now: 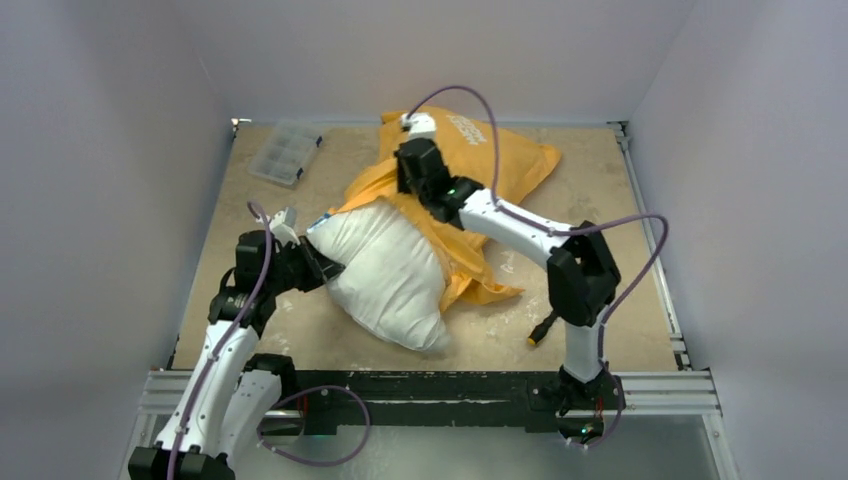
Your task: Remove the pillowcase from the pillow
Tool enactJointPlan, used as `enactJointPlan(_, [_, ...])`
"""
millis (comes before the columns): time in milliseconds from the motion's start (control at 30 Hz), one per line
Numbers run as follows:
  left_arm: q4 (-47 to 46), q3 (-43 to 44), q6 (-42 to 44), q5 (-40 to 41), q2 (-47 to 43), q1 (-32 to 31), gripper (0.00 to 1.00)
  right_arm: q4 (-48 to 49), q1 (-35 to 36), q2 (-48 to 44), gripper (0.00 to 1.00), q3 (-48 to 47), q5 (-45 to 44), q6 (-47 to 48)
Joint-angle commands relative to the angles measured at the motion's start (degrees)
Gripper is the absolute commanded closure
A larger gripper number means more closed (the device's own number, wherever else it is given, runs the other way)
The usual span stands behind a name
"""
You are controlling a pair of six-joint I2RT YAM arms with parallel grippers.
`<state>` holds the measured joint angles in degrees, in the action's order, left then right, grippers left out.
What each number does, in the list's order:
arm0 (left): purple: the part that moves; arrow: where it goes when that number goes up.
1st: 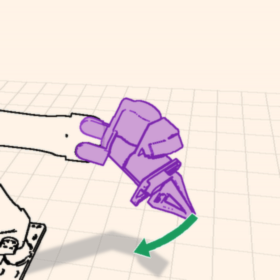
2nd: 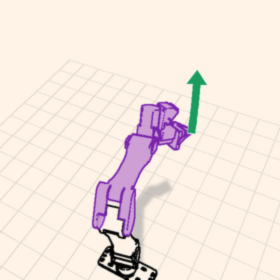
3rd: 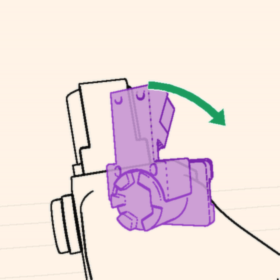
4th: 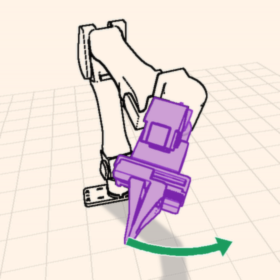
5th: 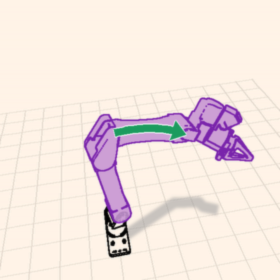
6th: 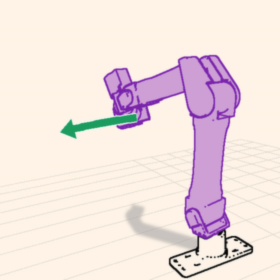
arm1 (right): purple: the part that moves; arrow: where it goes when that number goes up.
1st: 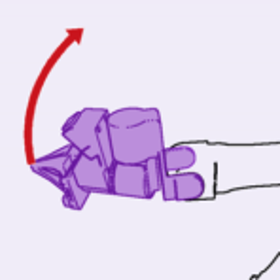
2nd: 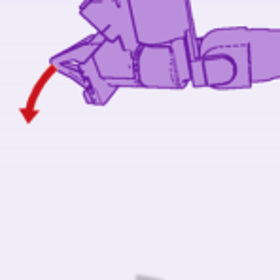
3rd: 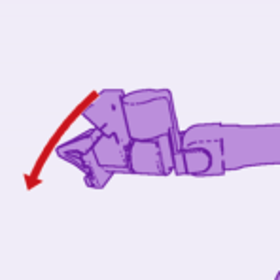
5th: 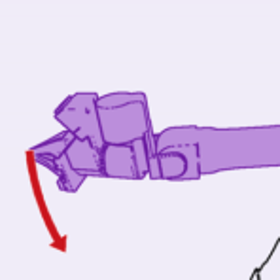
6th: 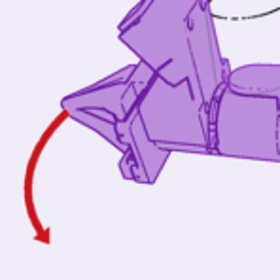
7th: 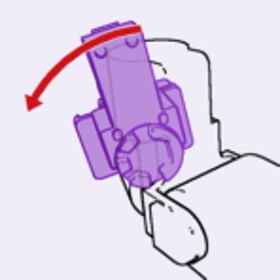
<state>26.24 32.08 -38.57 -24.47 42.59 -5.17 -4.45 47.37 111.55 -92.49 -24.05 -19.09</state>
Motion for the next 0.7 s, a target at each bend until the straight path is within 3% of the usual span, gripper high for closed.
enactJointPlan(0, [6.6, 0.0, -0.7, -5.2, -5.0, -0.1, 1.00, 1.7, -11.3, -8.4, 1.00, 0.8, -7.9, -2.5])
enactJointPlan(133, [10.7, 0.1, -0.9, -6.7, -9.0, -0.1, 1.00, 3.8, -18.2, -12.9, 1.00, 4.0, -7.2, -3.0])
enactJointPlan(167, [11.4, 0.2, -1.1, -6.9, -10.0, -0.1, 1.00, 4.1, -19.8, -13.9, 1.00, 4.7, -6.9, -7.5])
enactJointPlan(267, [15.2, 1.1, -1.3, -6.3, -13.4, -0.1, 1.00, 6.6, -24.3, -16.4, 1.00, 6.7, -4.9, -9.6])
enactJointPlan(400, [19.3, 2.5, -0.3, -2.9, -15.8, -0.1, 1.00, 10.5, -26.2, -18.6, 1.00, 9.4, -1.0, -8.4])
enactJointPlan(500, [20.2, 2.9, 0.6, 0.3, -15.7, -0.1, 1.00, 15.1, -25.6, -20.0, 1.00, 13.8, 10.2, -6.0])
enactJointPlan(567, [20.0, 3.7, 1.1, 1.6, -15.1, -0.1, 1.00, 18.7, -25.4, -21.6, 0.95, 17.7, 17.6, -5.8])
enactJointPlan(667, [20.0, 6.7, 2.5, 2.7, -12.8, -0.1, 0.74, 23.6, -25.4, -24.1, 0.81, 23.6, 29.5, -4.9])
